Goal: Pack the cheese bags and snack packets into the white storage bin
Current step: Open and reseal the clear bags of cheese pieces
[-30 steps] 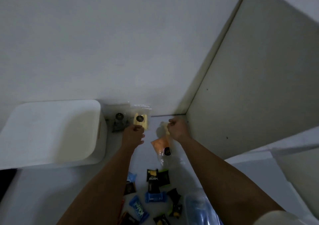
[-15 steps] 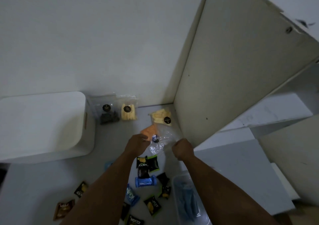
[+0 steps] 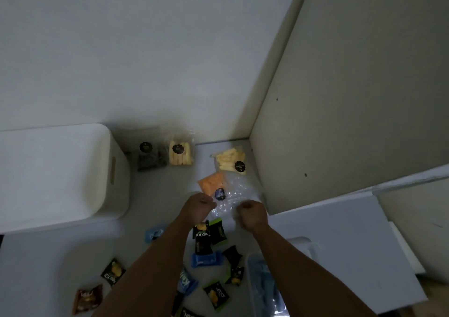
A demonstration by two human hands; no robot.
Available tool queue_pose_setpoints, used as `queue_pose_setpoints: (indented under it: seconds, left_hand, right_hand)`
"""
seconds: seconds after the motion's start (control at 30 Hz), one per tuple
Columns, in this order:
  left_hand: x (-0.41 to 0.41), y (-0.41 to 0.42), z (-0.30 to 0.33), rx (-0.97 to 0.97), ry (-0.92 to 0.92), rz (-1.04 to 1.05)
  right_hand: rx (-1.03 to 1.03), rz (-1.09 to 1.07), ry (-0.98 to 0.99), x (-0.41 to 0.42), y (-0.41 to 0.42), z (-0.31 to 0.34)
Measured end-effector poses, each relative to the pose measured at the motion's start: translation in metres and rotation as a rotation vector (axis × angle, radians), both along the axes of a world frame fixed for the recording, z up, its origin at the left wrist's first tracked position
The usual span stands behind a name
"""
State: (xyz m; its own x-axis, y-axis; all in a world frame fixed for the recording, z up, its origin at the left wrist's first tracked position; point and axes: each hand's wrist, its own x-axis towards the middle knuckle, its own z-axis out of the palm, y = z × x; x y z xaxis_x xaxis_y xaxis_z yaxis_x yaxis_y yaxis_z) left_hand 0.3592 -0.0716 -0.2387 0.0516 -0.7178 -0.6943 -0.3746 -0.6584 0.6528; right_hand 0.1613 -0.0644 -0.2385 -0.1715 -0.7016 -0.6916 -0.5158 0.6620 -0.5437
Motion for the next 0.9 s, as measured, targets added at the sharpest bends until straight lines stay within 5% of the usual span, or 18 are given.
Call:
queue_pose_setpoints:
  seconds: [0.3, 0.43, 0.7, 0.9]
  left_hand:
    - [0.017, 0.0, 0.028, -0.206, 0.051, -0.052]
    - [0.023, 0.008, 0.06, -0.277, 0.131, -0.1]
    - [0.051, 0.038, 0.108, -0.496, -0.162, -0.247]
    - [0.06, 0.064, 0.132, -0.506, -0.218, -0.239]
  right_hand:
    - [0.027, -0.272, -0.412, 0.019, -0.002, 0.046]
    - [-0.035, -0.235, -0.438, 0.033, -0.002, 0.073]
    - [-0.053, -0.144, -0.444, 0.055, 0.008, 0.128]
    - [-0.103, -0.025, -0.468, 0.078, 0.03, 0.151]
